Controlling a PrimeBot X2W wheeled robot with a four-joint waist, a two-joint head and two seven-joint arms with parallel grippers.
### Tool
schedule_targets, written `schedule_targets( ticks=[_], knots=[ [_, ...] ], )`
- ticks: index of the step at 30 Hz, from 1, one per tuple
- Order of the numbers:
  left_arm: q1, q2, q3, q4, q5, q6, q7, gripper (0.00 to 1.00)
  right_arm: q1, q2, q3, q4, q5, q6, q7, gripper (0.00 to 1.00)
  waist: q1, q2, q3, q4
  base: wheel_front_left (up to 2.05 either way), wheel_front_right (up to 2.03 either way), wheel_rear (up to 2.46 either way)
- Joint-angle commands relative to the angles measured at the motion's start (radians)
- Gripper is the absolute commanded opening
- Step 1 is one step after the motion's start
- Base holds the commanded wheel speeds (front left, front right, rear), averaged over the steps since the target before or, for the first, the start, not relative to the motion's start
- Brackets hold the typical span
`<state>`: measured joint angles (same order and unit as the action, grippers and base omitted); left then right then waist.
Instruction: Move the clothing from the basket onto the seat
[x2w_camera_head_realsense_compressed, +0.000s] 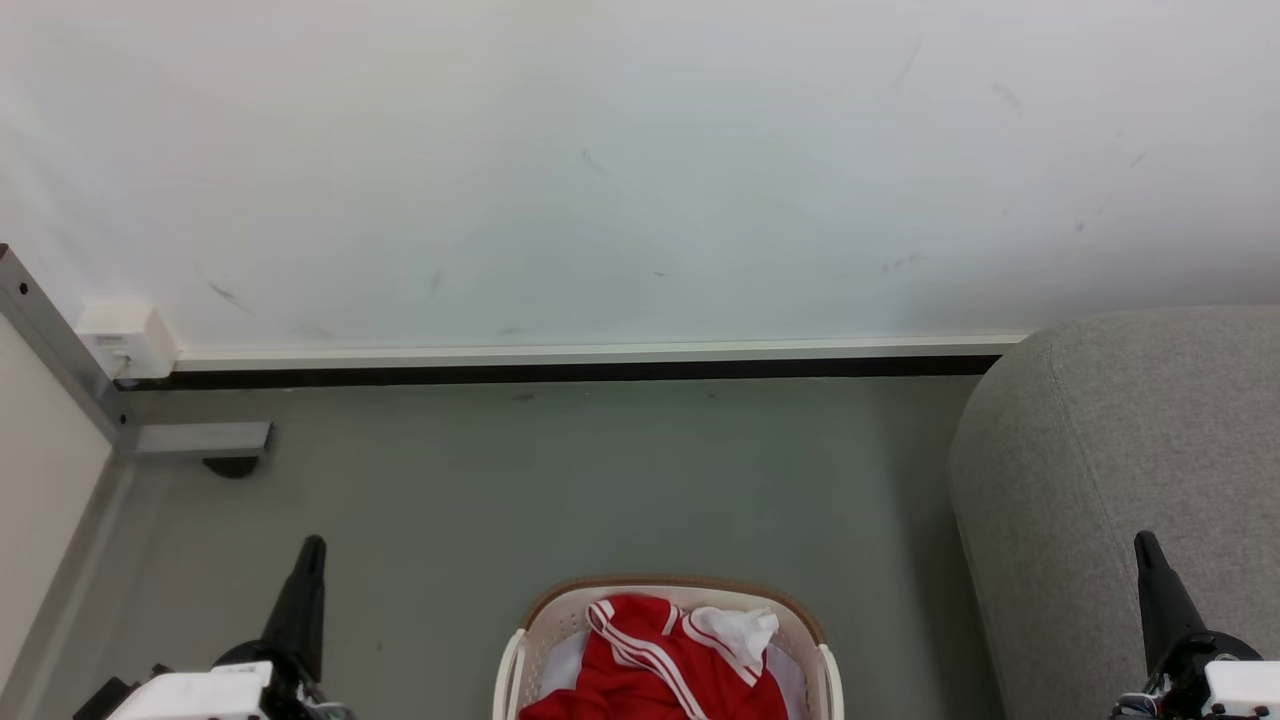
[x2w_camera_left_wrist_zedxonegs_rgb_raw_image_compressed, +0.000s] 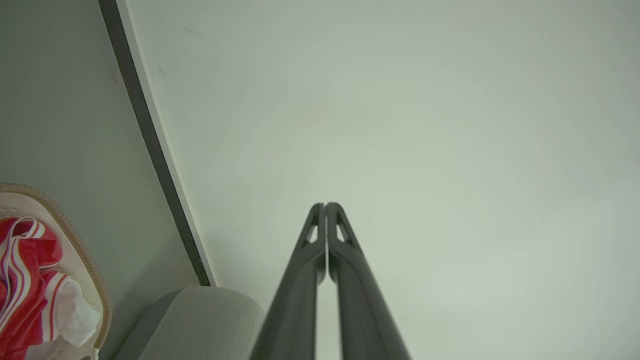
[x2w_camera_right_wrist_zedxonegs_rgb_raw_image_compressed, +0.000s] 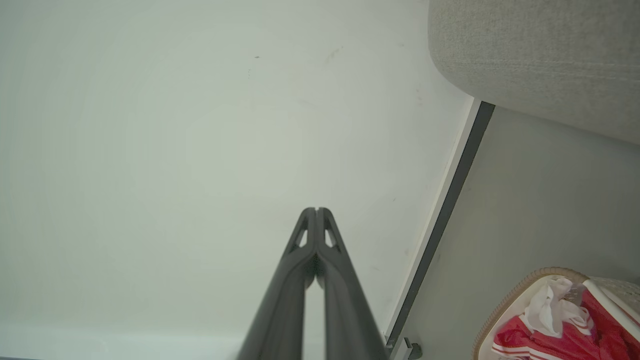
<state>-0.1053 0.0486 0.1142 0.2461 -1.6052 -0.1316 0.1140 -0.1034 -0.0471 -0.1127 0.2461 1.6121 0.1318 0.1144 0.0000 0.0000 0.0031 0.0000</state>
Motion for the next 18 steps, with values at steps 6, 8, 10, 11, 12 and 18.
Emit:
schedule_targets(
  ticks=[6, 8, 10, 11, 12, 18],
  knots=[
    [0.000, 0.000, 0.000, 0.000, 0.000, 0.000, 0.000, 1.00, 0.000, 0.000, 0.000, 0.001, 0.000, 0.000, 0.000, 1.00, 0.0000, 0.0000, 0.000, 0.000, 0.00, 0.00, 0.00],
    [0.007, -0.002, -0.003, 0.009, 0.002, 0.000, -0.004, 1.00, 0.007, 0.004, 0.002, 0.009, -0.001, 0.000, -0.004, 1.00, 0.0000, 0.0000, 0.000, 0.000, 0.00, 0.00, 0.00],
    [0.007, -0.002, -0.011, 0.007, 0.007, 0.000, -0.015, 1.00, 0.009, 0.003, 0.008, 0.005, -0.005, 0.000, -0.014, 1.00, 0.0000, 0.0000, 0.000, 0.000, 0.00, 0.00, 0.00],
    [0.008, -0.001, -0.016, 0.007, 0.010, 0.000, -0.021, 1.00, 0.011, 0.003, 0.012, 0.003, -0.010, 0.000, -0.020, 1.00, 0.0000, 0.0000, 0.000, 0.000, 0.00, 0.00, 0.00],
    [0.008, -0.001, -0.019, 0.006, 0.012, 0.000, -0.026, 1.00, 0.012, 0.003, 0.015, 0.002, -0.017, 0.000, -0.025, 1.00, 0.0000, 0.0000, 0.000, 0.001, 0.00, 0.00, 0.00],
    [0.011, -0.001, -0.031, 0.001, 0.046, 0.000, -0.056, 1.00, 0.018, 0.000, 0.029, -0.005, -0.095, 0.000, -0.056, 1.00, 0.0000, 0.0000, 0.000, 0.002, 0.00, 0.00, 0.00]
  ],
)
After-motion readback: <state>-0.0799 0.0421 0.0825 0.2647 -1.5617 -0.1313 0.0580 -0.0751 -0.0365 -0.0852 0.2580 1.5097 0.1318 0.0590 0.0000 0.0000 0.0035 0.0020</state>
